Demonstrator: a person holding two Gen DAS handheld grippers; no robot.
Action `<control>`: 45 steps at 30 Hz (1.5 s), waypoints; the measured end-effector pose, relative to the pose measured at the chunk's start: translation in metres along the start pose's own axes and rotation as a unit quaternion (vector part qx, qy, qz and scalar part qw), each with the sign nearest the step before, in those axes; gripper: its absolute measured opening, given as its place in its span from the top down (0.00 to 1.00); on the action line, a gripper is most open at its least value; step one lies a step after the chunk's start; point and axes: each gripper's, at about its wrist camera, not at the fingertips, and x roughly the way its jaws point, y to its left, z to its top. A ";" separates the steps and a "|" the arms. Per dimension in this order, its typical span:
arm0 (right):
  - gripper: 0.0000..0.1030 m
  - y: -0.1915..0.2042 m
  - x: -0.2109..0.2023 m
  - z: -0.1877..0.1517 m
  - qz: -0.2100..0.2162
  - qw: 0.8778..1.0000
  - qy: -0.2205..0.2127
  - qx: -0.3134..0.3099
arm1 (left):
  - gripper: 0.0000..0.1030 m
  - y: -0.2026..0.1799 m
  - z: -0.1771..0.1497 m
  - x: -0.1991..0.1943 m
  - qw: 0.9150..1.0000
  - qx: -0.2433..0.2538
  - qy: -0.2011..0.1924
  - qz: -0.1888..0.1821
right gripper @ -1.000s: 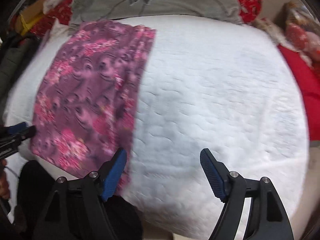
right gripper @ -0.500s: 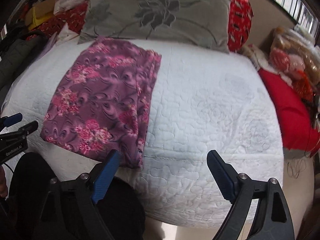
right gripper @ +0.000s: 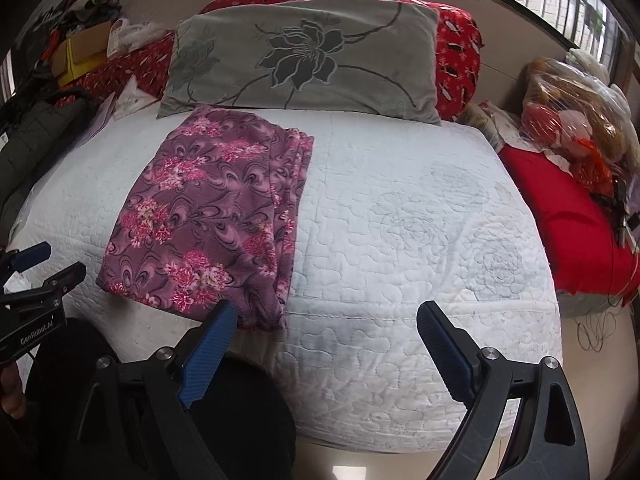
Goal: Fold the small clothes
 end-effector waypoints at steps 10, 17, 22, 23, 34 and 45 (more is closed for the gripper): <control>0.08 0.001 -0.010 -0.002 -0.014 1.000 -0.020 -0.005 | 0.38 0.004 -0.003 -0.008 1.000 -0.015 -0.009 -0.017; 0.08 0.011 -0.007 -0.002 -0.011 1.000 -0.021 -0.017 | 0.38 0.011 -0.006 -0.006 1.000 -0.026 -0.006 -0.015; 0.08 0.014 -0.001 -0.001 -0.010 1.000 -0.015 -0.017 | 0.38 0.016 -0.005 -0.002 0.999 -0.031 -0.004 -0.012; 0.08 0.014 0.000 -0.001 -0.009 1.000 -0.014 -0.017 | 0.38 0.017 -0.005 -0.001 0.999 -0.031 -0.002 -0.011; 0.08 0.012 0.001 0.000 -0.002 1.000 -0.016 -0.014 | 0.38 0.014 -0.007 -0.002 0.999 -0.028 -0.007 -0.016; 0.07 0.002 -0.008 0.001 0.001 1.000 -0.028 -0.003 | 0.38 0.007 -0.005 -0.019 0.999 -0.022 -0.027 -0.022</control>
